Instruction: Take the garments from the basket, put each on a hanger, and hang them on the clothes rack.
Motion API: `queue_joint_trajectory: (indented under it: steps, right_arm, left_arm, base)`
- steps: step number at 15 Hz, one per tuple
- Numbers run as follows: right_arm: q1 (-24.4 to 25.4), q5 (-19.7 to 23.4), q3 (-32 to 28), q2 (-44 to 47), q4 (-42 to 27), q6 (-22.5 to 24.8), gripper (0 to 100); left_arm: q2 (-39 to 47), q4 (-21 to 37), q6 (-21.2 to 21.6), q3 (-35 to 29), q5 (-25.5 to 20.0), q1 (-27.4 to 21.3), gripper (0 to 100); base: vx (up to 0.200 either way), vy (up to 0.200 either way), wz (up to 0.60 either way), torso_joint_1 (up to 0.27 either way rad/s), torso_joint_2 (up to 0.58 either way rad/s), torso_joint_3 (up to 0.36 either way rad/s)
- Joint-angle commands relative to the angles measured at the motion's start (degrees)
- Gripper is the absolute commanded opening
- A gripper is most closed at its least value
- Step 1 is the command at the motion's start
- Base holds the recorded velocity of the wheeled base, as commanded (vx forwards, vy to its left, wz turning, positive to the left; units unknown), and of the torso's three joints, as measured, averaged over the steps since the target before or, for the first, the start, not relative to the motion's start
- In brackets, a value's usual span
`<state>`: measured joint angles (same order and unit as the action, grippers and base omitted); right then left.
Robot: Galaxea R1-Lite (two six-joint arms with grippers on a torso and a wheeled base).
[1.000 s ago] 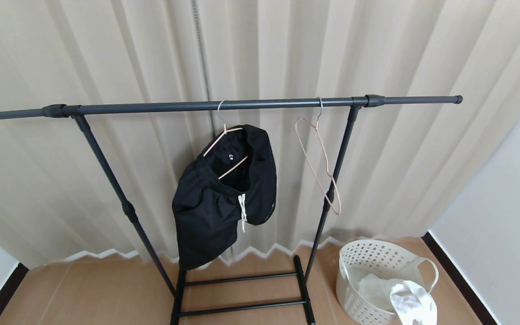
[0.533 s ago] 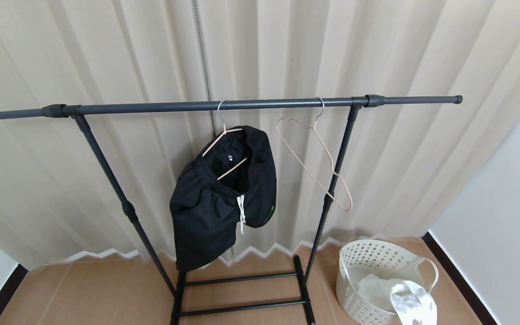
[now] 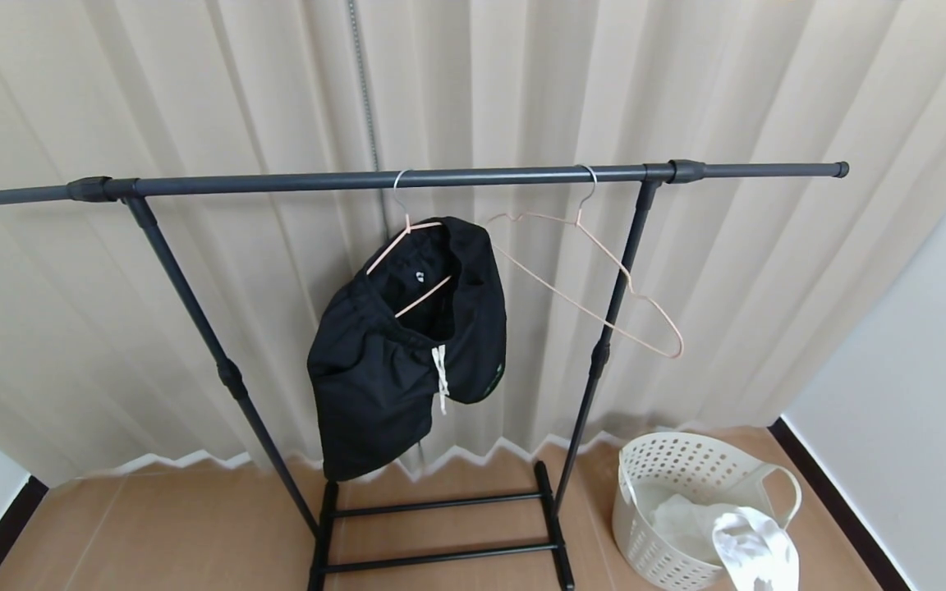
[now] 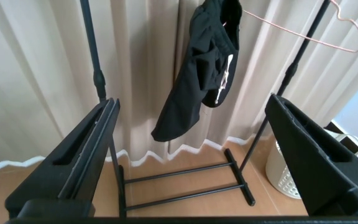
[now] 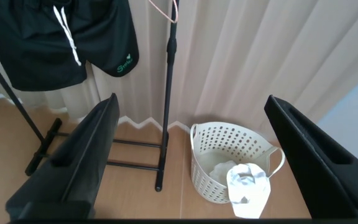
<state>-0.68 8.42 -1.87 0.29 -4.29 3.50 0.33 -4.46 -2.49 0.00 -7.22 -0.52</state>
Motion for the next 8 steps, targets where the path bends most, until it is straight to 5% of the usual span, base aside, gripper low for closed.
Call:
queue_joint_trajectory:
  steps: [1, 8]
  right_arm:
    - [0.0, 0.0, 0.0, 0.0, 0.0, 0.0, 100]
    - [0.0, 0.0, 0.0, 0.0, 0.0, -0.1, 100]
  left_arm:
    - [0.1, 0.0, -0.1, 0.0, 0.0, 0.0, 100]
    - [0.1, 0.0, -0.6, 0.0, -0.1, 0.0, 100]
  base:
    - [0.0, 0.0, 0.0, -0.149, 0.34, 0.183]
    - [0.0, 0.0, 0.0, -0.142, 0.34, 0.193]
